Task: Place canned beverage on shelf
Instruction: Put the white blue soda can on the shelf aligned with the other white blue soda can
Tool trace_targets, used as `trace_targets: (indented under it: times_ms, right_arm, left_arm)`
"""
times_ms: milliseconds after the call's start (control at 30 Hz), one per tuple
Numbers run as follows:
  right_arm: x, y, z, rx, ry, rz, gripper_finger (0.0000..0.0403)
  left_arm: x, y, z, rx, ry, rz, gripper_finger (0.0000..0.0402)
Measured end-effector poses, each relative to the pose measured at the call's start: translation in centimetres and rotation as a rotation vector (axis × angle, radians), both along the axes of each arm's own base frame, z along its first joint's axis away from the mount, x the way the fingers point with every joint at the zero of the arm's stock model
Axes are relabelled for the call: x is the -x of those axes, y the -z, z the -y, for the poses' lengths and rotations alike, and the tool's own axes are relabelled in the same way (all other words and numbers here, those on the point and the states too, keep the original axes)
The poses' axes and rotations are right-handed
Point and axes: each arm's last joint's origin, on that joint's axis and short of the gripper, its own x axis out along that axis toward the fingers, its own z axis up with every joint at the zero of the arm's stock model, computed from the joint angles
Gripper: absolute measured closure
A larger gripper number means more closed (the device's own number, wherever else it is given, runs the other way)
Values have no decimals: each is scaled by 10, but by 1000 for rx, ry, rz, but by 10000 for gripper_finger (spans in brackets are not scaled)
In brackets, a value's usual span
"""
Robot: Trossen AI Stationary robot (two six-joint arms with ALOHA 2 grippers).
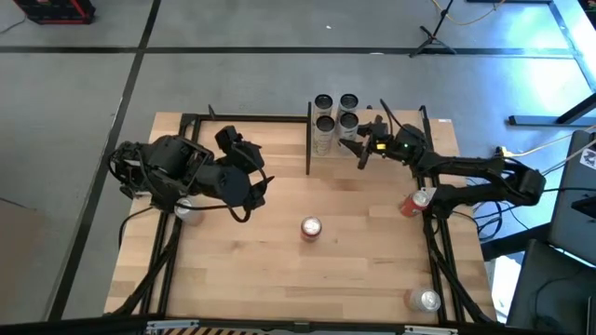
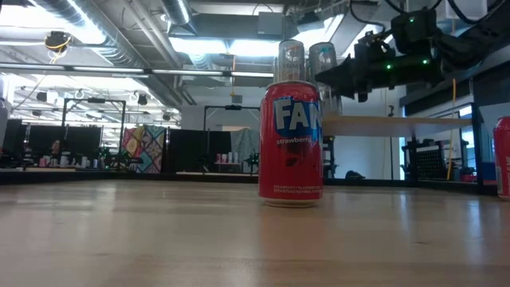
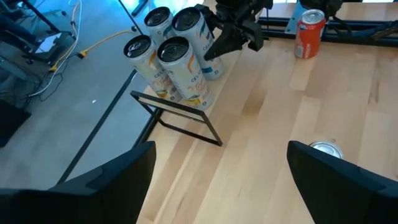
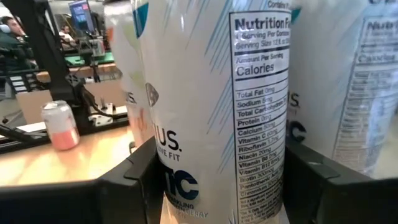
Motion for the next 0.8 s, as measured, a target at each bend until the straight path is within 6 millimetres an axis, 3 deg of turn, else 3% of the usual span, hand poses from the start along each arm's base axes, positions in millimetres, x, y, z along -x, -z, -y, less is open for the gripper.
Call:
trace_targets:
  times_ms: [300, 800]
  right_arm:
    - [-5, 5, 3, 4, 9, 7, 175]
    - [-8, 3, 5, -21, 7, 1, 86]
  left_arm:
    - [0, 0, 0, 4, -3, 3, 50]
    - [0, 0, 0, 3, -3, 3, 50]
